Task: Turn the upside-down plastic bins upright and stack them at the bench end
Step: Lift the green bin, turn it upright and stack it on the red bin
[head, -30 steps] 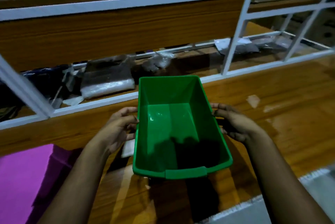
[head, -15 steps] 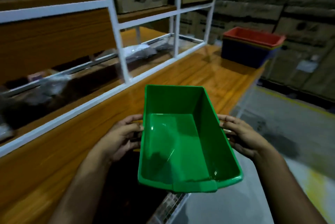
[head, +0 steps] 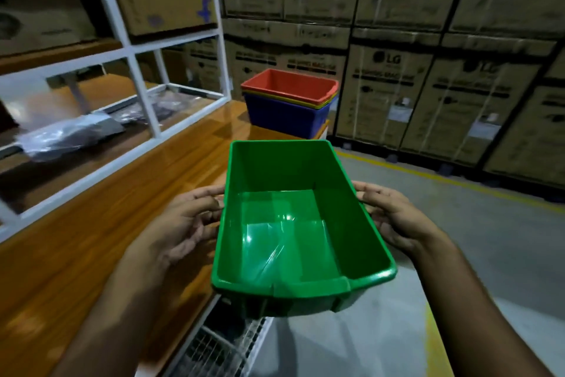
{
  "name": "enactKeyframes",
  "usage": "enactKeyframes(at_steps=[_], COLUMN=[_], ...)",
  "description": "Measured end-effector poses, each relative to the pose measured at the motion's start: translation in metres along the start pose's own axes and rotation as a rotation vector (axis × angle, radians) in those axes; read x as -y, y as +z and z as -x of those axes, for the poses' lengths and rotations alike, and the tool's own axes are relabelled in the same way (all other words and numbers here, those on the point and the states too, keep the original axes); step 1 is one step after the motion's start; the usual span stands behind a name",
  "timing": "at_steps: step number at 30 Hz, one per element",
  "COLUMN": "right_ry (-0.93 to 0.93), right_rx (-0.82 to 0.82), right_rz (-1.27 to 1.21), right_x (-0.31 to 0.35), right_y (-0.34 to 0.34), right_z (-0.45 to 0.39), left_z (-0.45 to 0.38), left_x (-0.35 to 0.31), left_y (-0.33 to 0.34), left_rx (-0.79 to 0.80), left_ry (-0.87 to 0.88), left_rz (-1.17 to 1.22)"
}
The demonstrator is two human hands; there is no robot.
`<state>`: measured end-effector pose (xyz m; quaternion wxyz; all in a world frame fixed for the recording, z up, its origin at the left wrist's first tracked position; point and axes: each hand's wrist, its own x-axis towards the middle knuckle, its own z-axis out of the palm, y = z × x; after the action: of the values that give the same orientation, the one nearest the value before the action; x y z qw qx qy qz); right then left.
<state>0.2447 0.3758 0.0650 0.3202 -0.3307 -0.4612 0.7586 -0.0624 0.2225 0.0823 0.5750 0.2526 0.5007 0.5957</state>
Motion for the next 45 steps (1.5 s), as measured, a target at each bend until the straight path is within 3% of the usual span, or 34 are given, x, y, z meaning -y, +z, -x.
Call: enactKeyframes(at_steps=[10, 19, 22, 32, 41, 45], right_ry=[-0.18, -0.237, -0.225, -0.088, 0.104, 0.182], right_rx=[0.002, 0.069, 0.088, 0.286, 0.697, 0.841], right_rz=[-0.007, 0.0, 0.024, 0.113, 0.13, 0.143], right_x=[0.101, 0.234, 0.261, 0.3, 0.331, 0.332], right_y=[-0.082, -0.086, -0.088, -0.1, -0.086, -0.088], right_z=[-0.129, -0.258, -0.309, -0.501, -0.626, -0.655], left_z=[-0.177, -0.324, -0.358, -0.444, -0.494, -0.498], left_x=[-0.07, -0.163, -0.182, -0.206, -0.194, -0.183], left_y=[0.069, 0.105, 0.107, 0.103, 0.14, 0.148], left_rx=[0.176, 0.319, 0.3, -0.018, -0.552, -0.719], left_ry=[0.097, 0.207, 0.225, 0.393, 0.55, 0.586], left_rz=[-0.07, -0.02, 0.038, 0.072, 0.103, 0.127])
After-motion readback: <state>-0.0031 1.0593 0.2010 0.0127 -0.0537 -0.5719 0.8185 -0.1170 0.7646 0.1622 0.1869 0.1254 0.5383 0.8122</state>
